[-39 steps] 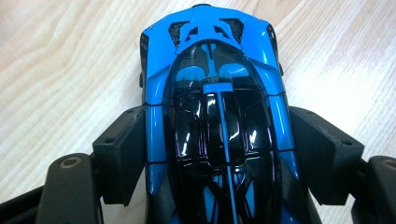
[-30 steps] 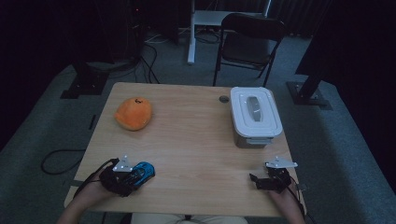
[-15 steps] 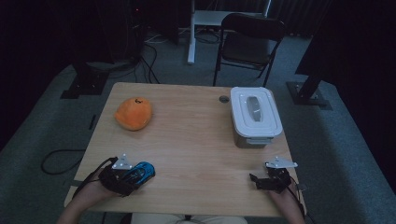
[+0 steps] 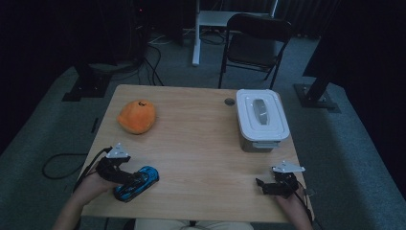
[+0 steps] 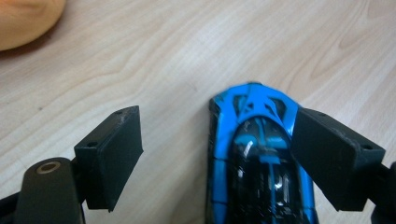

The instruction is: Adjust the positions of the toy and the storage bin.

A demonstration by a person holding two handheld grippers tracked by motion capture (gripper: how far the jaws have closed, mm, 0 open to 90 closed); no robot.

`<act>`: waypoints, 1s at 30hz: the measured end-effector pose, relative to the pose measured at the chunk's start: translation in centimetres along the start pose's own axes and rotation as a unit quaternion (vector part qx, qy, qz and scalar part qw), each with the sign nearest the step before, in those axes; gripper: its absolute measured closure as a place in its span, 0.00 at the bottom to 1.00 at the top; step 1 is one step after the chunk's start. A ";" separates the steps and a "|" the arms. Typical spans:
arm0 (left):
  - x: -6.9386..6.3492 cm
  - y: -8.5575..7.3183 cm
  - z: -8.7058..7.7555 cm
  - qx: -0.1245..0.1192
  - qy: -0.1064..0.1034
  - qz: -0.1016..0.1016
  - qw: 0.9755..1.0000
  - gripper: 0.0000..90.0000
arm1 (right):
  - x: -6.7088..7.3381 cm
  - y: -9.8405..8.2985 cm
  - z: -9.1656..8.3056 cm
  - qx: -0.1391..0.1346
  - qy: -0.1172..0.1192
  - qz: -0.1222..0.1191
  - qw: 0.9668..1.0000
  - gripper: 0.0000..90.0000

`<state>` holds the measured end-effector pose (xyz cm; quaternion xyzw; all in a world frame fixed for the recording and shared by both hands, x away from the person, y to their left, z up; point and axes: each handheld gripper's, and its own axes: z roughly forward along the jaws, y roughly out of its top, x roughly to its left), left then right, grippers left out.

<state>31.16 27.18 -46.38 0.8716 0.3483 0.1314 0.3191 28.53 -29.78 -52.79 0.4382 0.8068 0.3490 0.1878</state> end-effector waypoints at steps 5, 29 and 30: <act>1.2 0.8 0.7 -0.008 0.009 -0.017 1.000 0.16 | 0.0 0.0 0.0 0.000 0.000 0.000 1.000 0.14; 9.2 6.3 3.0 -0.021 0.128 -0.123 0.984 0.03 | 0.0 0.0 0.0 0.000 0.000 0.000 1.000 0.14; 9.4 6.6 3.2 -0.019 0.131 -0.126 0.983 0.03 | 0.0 0.0 0.0 0.000 0.000 0.000 1.000 0.14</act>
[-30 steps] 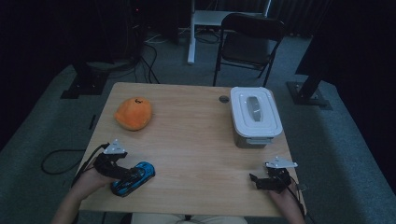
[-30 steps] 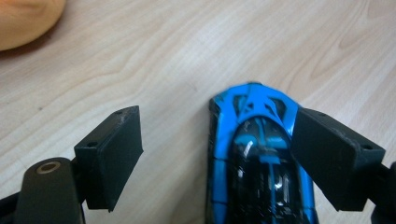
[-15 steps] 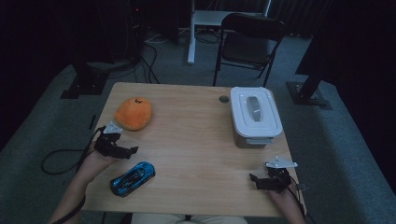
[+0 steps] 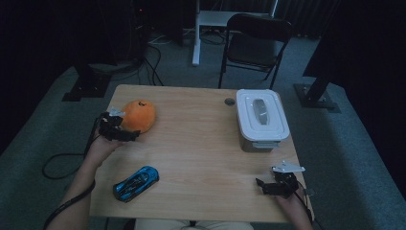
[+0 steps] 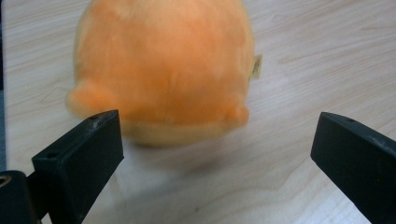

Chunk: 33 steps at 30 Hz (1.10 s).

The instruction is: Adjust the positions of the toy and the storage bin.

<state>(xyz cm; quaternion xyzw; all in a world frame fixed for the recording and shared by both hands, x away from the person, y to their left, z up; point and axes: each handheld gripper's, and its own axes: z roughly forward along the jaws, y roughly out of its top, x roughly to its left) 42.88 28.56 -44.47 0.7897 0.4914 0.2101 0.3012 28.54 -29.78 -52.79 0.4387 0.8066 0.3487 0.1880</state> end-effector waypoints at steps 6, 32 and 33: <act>0.7 1.5 0.9 -0.007 0.008 -0.003 1.000 0.03 | 0.0 0.0 0.0 0.000 0.000 0.000 1.000 0.14; 3.1 2.3 5.7 0.032 0.018 -0.029 0.999 0.37 | 0.0 0.0 0.0 0.000 -0.002 0.003 1.000 0.14; 3.0 2.3 5.5 0.032 0.018 -0.025 0.999 0.45 | 0.0 0.0 0.0 0.000 -0.002 0.003 1.000 0.14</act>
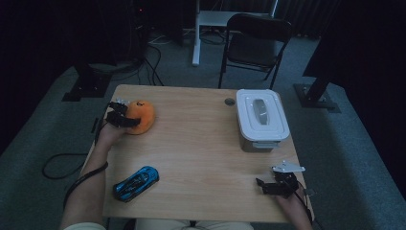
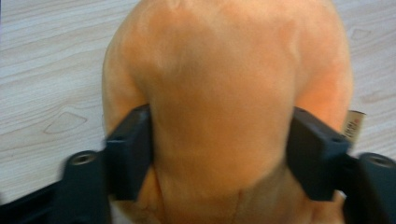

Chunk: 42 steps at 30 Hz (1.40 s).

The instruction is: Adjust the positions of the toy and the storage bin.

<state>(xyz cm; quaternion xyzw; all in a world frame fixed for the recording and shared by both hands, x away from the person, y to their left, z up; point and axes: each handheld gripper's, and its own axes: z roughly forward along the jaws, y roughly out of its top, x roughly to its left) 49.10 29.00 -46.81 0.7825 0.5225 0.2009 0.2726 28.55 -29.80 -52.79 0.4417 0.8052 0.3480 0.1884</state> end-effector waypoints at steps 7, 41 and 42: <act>-1.1 -0.1 -1.7 -0.024 0.010 0.024 0.999 0.69 | 0.0 0.0 0.0 0.000 -0.001 0.001 1.000 0.14; -1.8 -7.5 -12.3 -0.031 -0.054 0.079 0.995 0.71 | 0.1 0.0 0.0 0.000 -0.003 0.003 1.000 0.15; -1.7 -7.8 -12.3 -0.032 -0.061 0.076 0.995 0.71 | 0.1 0.0 0.0 0.000 -0.003 0.003 1.000 0.15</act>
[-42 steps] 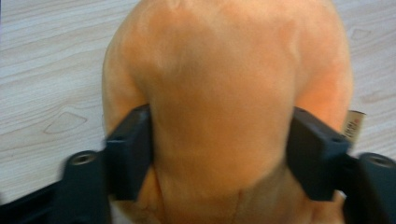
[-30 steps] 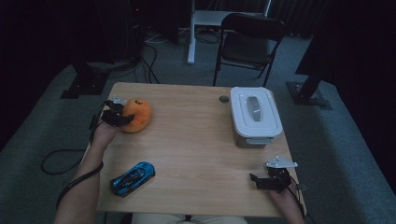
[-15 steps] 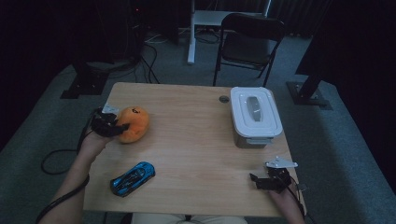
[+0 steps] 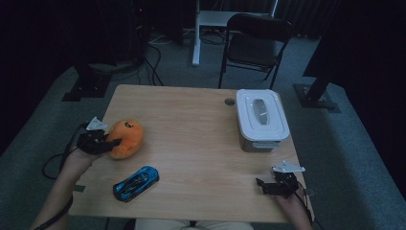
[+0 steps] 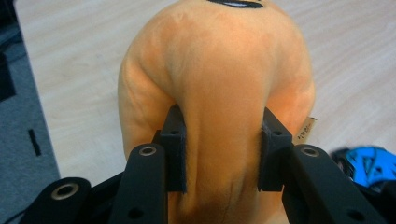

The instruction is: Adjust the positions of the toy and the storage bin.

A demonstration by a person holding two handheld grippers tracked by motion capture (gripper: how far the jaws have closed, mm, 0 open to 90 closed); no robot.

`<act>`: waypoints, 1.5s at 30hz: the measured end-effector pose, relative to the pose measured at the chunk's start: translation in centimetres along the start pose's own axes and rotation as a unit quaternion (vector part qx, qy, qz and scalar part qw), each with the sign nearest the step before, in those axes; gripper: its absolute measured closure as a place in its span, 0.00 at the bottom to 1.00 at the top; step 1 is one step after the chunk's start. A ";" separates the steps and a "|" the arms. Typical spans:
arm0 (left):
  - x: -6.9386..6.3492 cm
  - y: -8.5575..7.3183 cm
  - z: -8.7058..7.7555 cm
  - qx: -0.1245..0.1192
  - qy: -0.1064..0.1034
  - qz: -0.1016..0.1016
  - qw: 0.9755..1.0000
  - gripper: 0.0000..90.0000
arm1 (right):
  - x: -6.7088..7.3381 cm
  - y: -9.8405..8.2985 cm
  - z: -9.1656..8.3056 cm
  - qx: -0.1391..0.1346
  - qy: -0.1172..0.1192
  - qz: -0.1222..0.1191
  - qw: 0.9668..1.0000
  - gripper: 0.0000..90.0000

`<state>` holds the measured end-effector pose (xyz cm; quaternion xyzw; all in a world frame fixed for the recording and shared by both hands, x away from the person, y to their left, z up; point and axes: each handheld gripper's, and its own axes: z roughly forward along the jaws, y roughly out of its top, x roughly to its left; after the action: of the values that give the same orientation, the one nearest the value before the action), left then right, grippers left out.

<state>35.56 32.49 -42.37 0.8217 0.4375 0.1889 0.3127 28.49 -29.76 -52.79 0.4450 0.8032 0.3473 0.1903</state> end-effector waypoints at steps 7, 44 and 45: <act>0.1 -1.8 1.1 0.017 -0.010 -0.002 1.000 0.70 | 0.0 0.0 0.0 0.000 0.000 0.000 1.000 0.15; -6.8 1.6 1.7 -0.055 -0.065 0.006 0.996 0.01 | -2.7 -0.6 -2.4 -0.061 -0.087 0.061 0.993 0.18; -7.2 1.8 2.1 -0.053 -0.067 0.005 0.996 0.01 | -2.9 -0.6 -2.5 -0.064 -0.088 0.065 0.992 0.18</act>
<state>33.97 24.97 -42.94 0.8166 0.4012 0.1580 0.3837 28.13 -33.37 -51.48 0.5117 0.7288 0.3695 0.2656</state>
